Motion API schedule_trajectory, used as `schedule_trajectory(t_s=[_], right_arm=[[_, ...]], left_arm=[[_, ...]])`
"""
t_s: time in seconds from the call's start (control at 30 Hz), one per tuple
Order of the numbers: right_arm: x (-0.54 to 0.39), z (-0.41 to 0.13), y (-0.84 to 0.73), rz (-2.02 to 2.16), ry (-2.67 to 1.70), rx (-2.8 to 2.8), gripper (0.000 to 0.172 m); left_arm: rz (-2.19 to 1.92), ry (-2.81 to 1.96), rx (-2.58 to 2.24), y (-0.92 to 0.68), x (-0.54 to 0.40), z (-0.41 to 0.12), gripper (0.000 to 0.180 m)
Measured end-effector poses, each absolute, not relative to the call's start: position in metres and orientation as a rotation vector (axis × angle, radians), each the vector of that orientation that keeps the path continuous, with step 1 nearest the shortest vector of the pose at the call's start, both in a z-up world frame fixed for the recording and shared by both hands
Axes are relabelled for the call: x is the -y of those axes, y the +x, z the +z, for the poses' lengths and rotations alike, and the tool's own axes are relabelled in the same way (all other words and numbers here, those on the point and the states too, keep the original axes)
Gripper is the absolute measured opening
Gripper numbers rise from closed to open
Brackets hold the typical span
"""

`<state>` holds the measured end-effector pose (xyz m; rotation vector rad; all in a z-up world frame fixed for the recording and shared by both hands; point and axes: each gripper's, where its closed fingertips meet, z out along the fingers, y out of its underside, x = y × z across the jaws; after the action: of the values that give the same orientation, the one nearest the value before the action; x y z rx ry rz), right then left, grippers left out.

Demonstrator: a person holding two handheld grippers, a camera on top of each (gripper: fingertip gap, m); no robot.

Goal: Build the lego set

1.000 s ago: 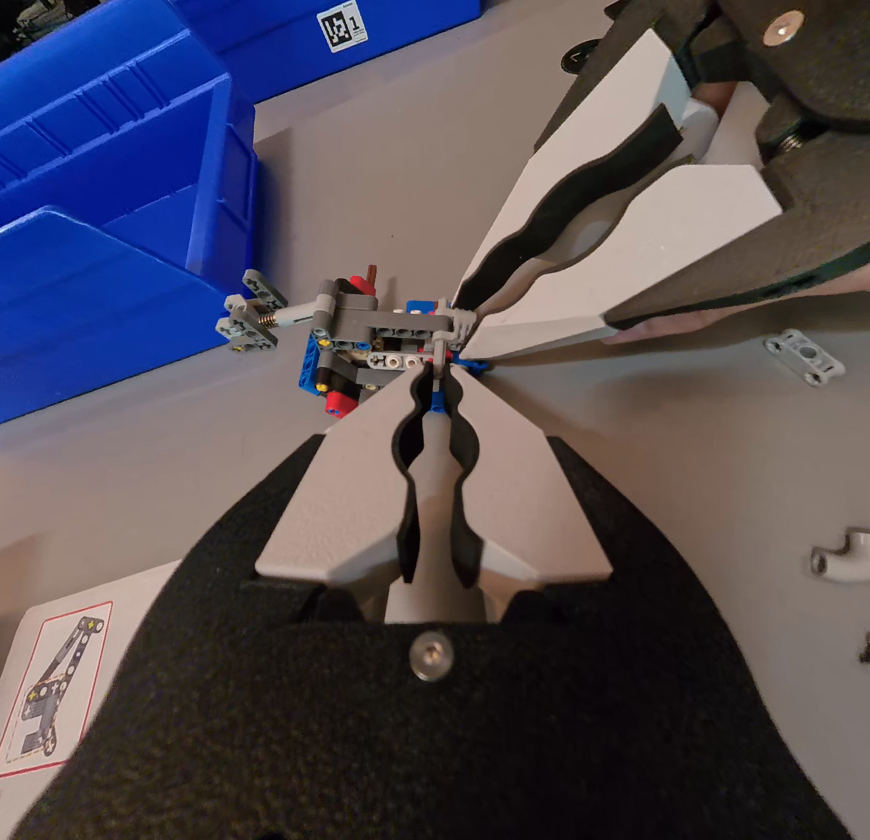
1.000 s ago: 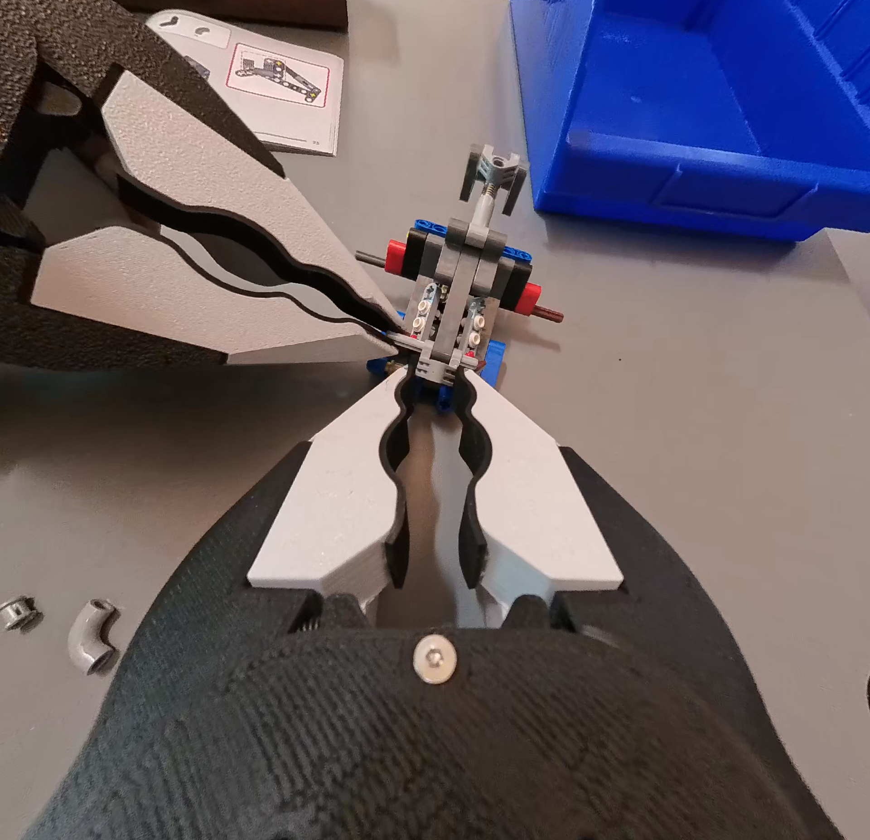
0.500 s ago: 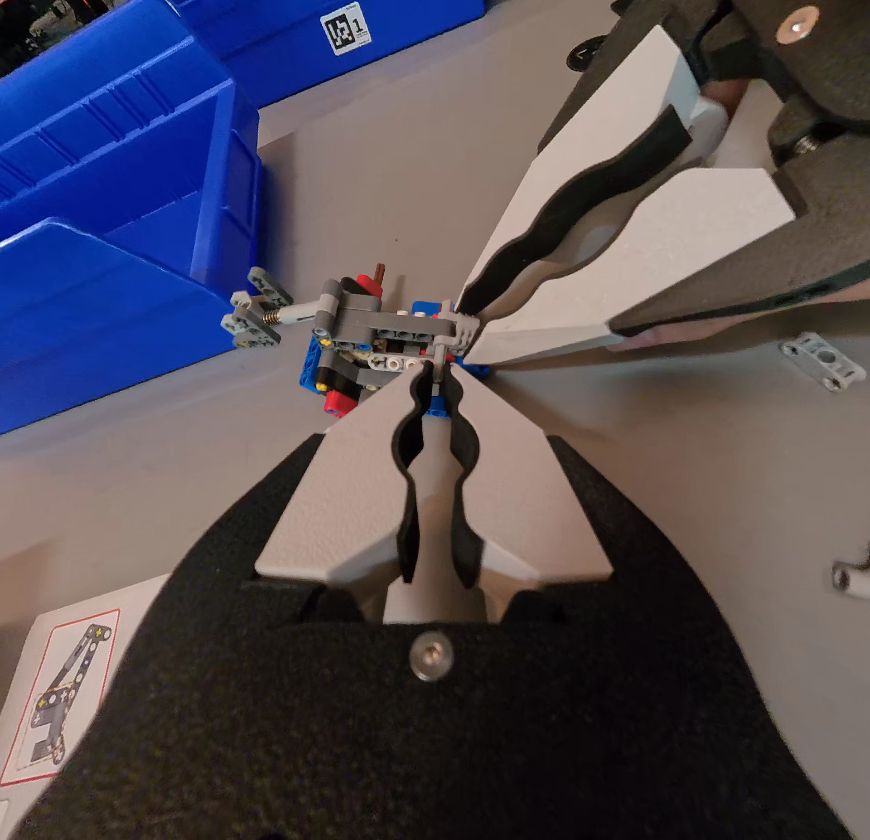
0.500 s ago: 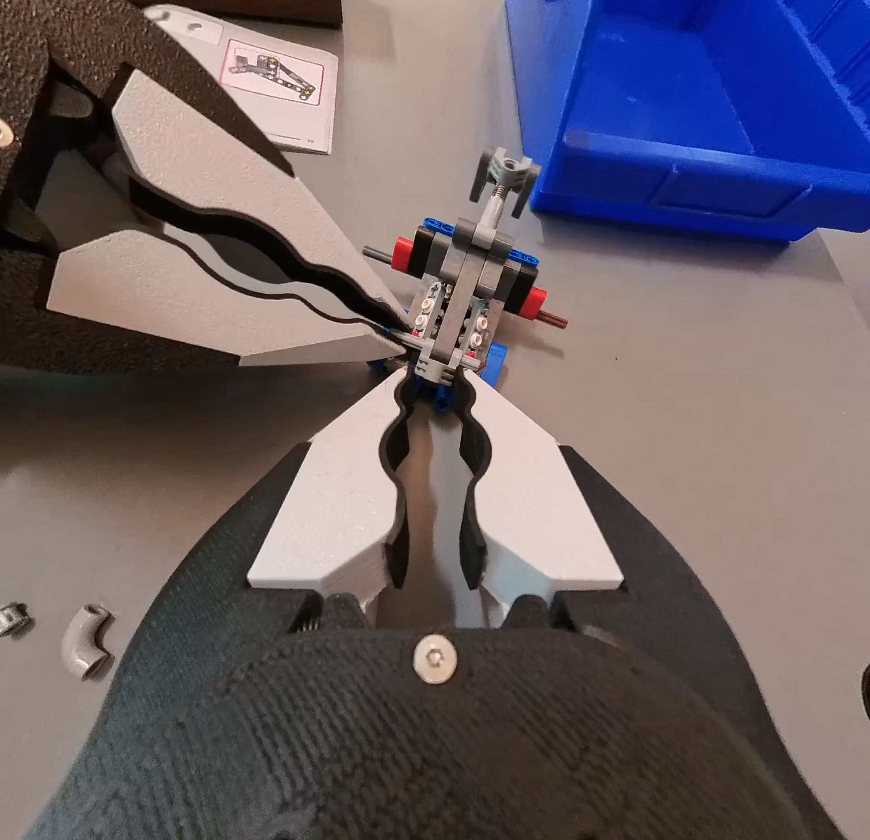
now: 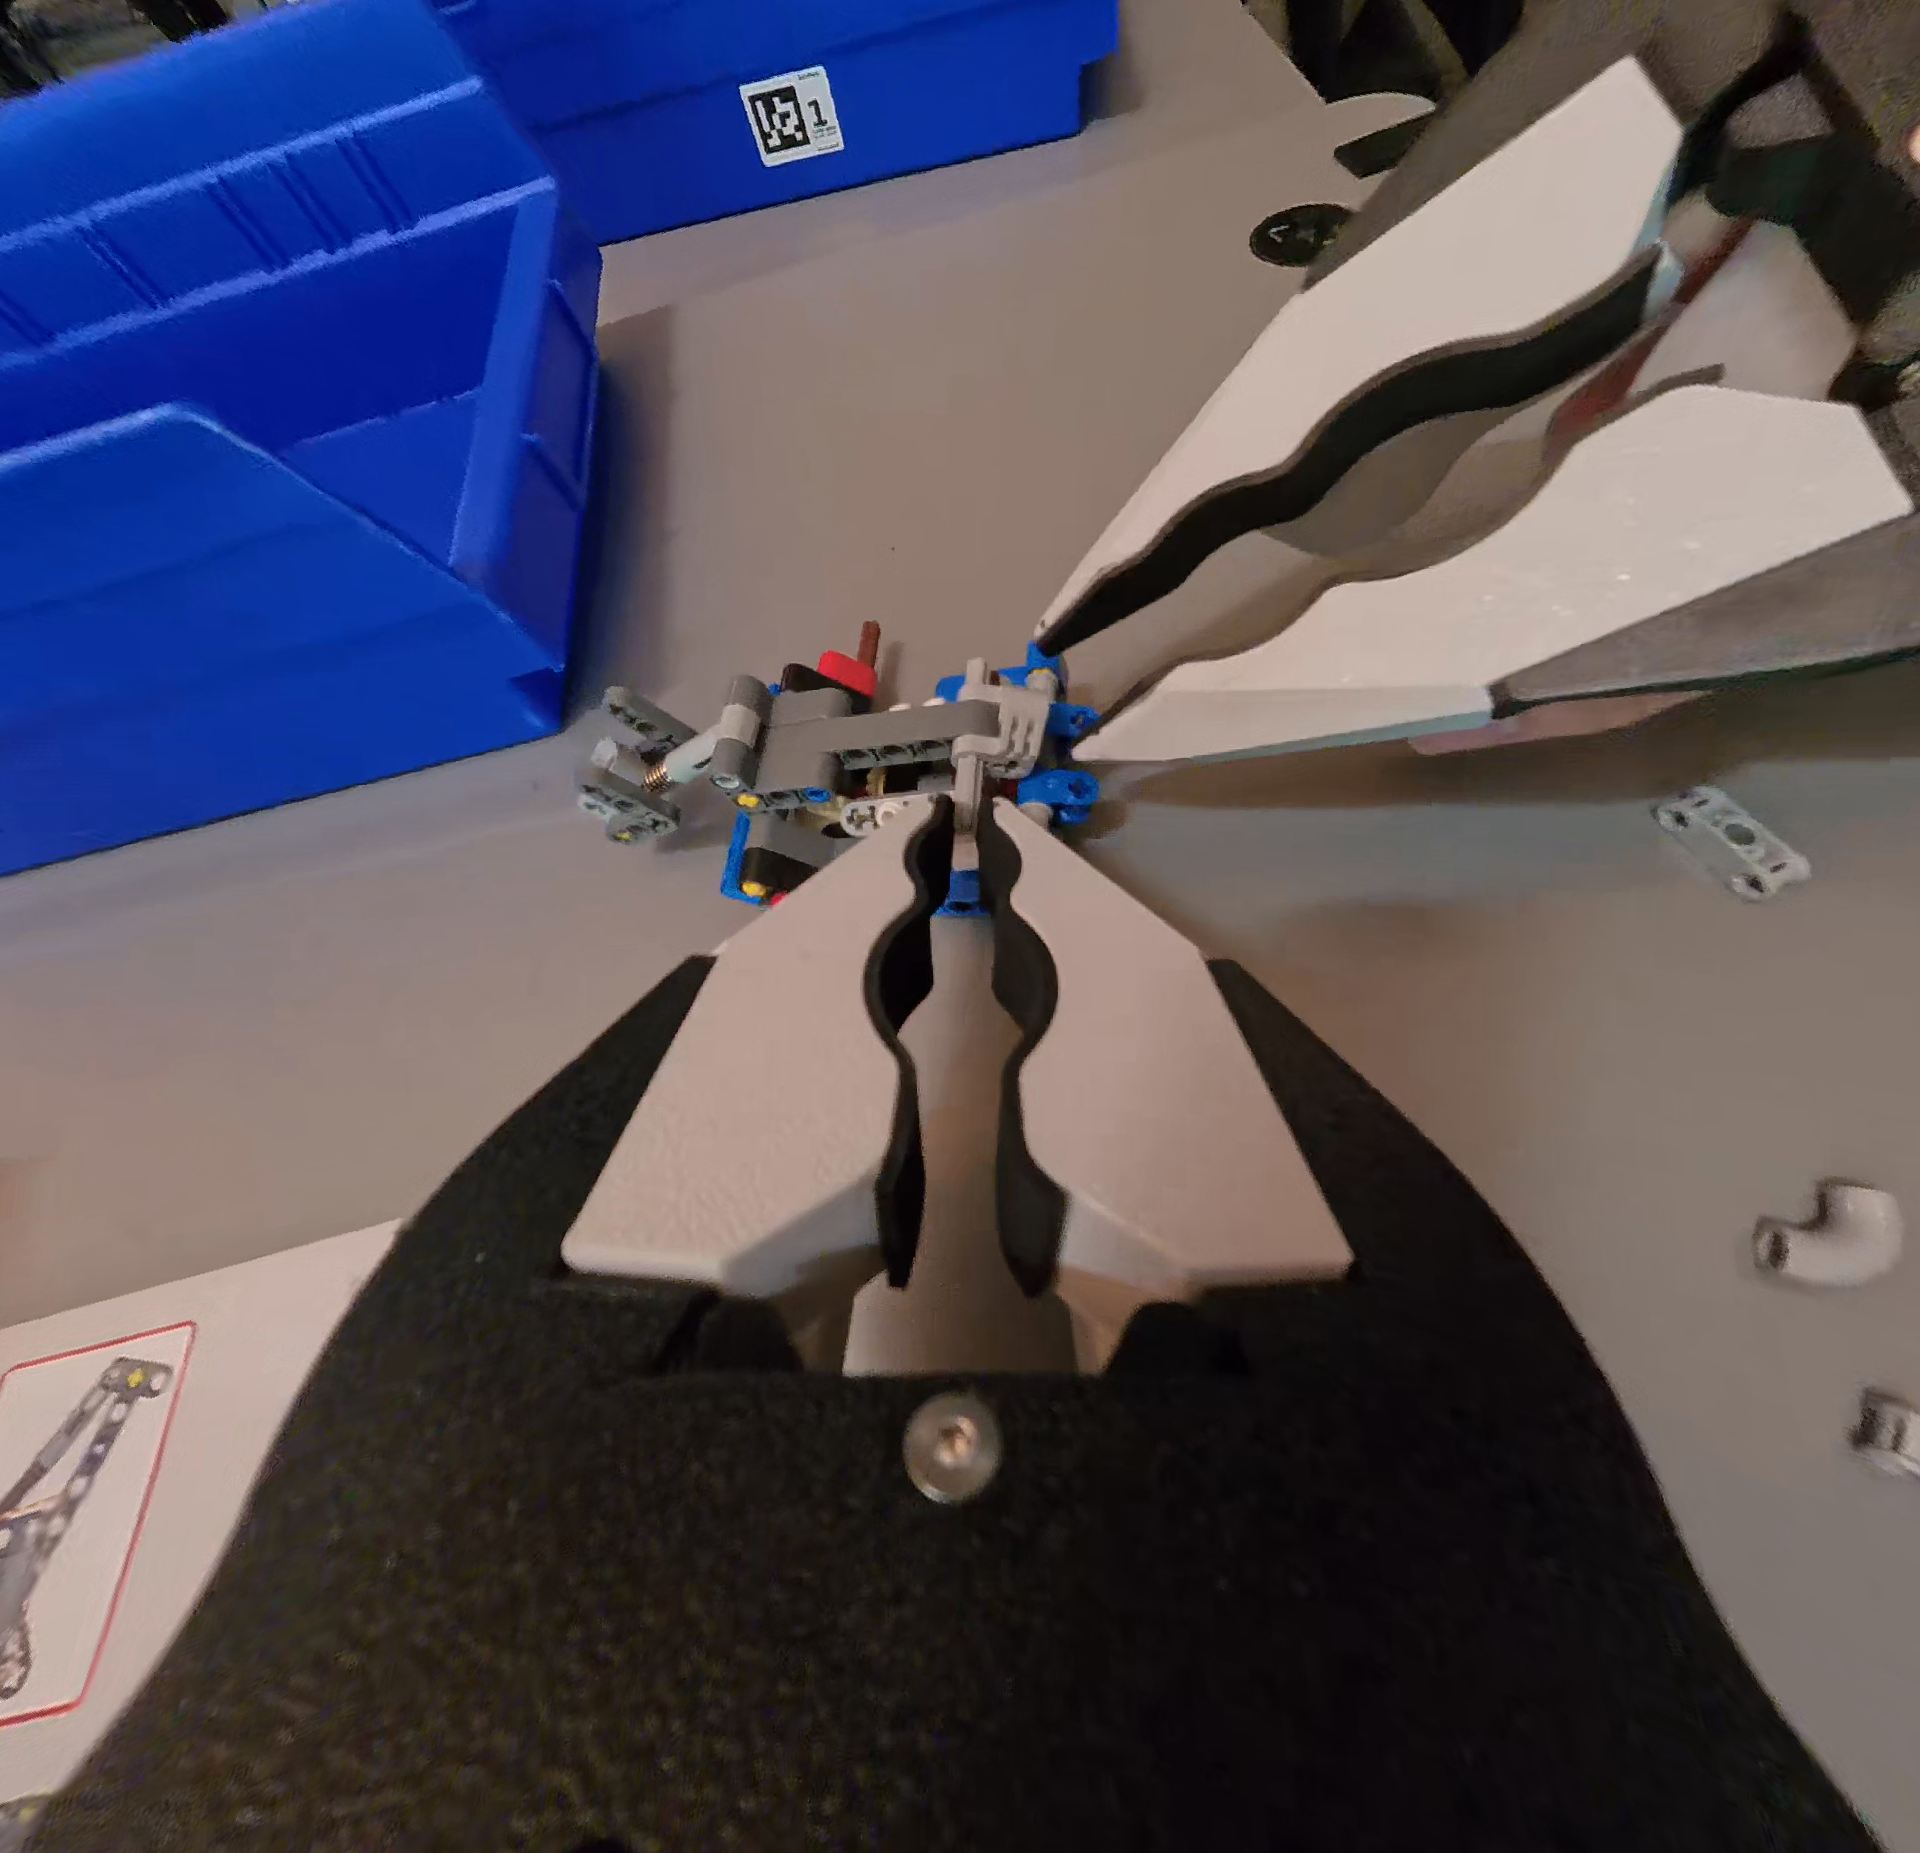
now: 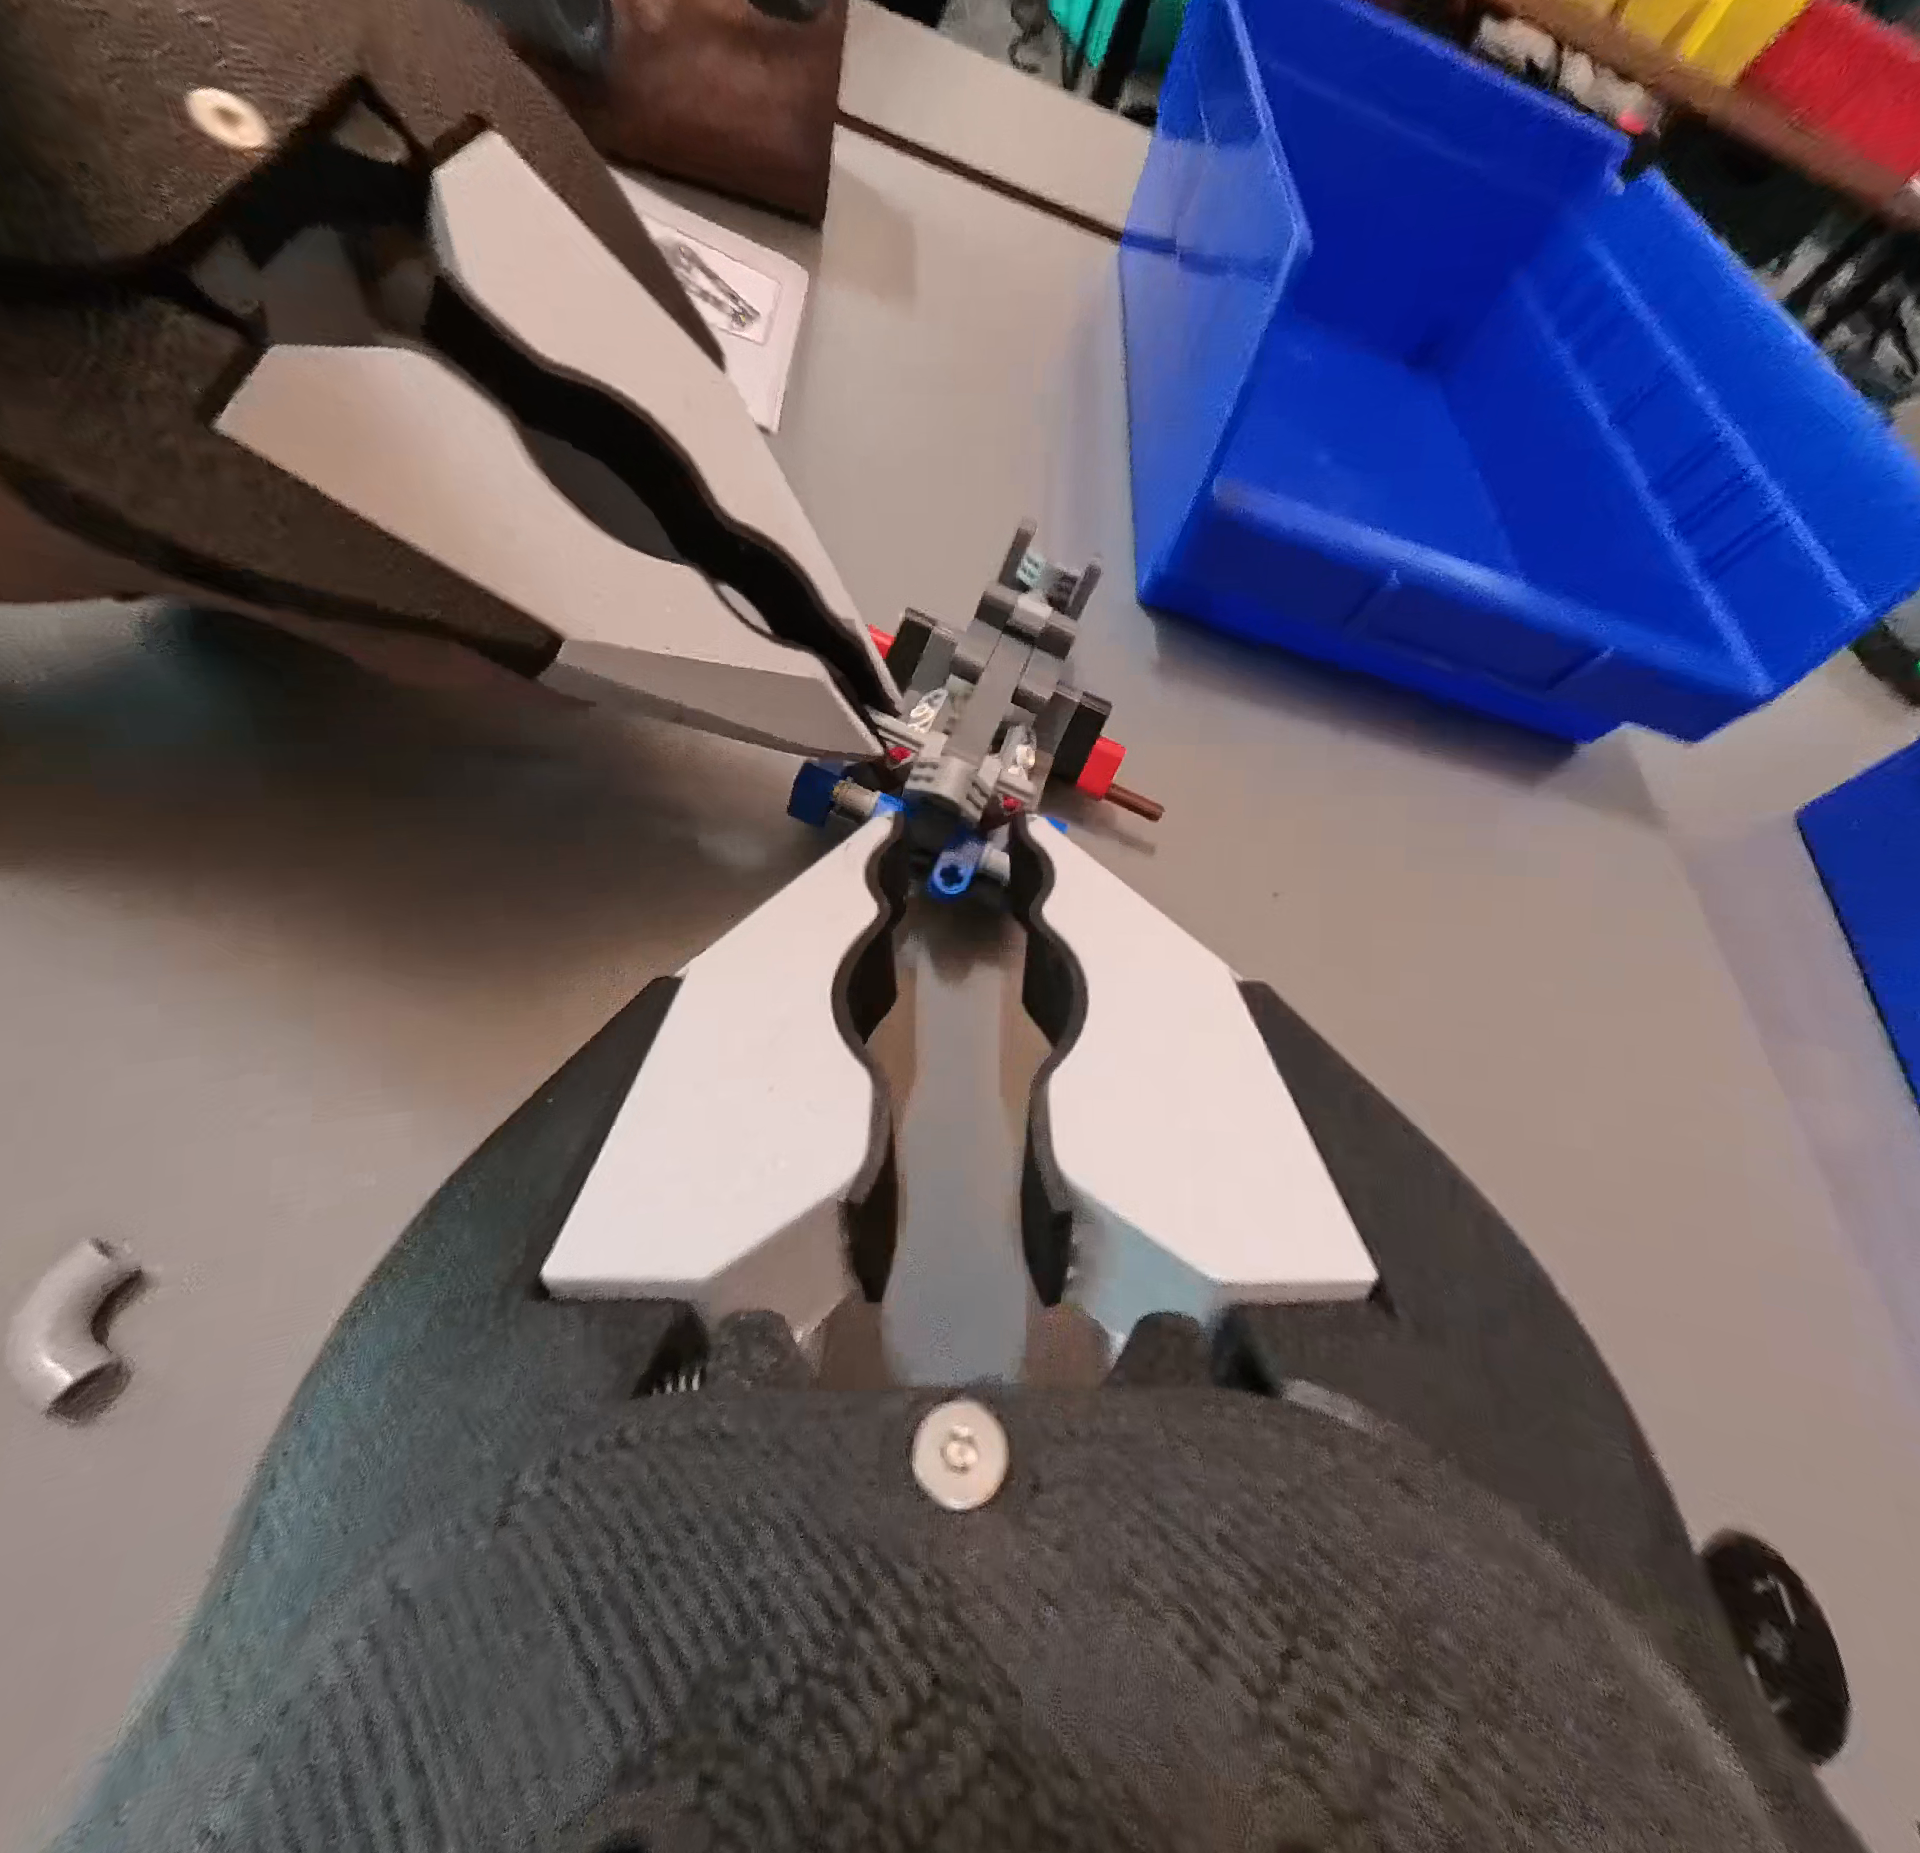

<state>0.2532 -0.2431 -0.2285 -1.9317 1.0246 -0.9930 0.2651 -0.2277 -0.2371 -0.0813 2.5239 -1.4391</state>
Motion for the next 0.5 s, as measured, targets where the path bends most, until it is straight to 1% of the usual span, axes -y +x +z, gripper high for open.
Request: schedule_trajectory(t_s=[0.27, 0.37, 0.5], right_arm=[[0.227, -0.21, 0.247, -1.038, -1.977, -0.719, 0.01], [0.221, -0.22, 0.244, -0.973, -2.05, -0.674, 0.012], [0.227, -0.226, 0.247, -1.026, -2.095, -0.669, 0.012]], left_arm=[[-1.59, -0.208, -2.77, 0.254, 0.218, -0.239, 0.001], [-1.6, -0.191, -2.76, 0.254, 0.215, -0.238, 0.001], [-1.576, -0.143, -2.749, 0.252, 0.213, -0.239, 0.001]])
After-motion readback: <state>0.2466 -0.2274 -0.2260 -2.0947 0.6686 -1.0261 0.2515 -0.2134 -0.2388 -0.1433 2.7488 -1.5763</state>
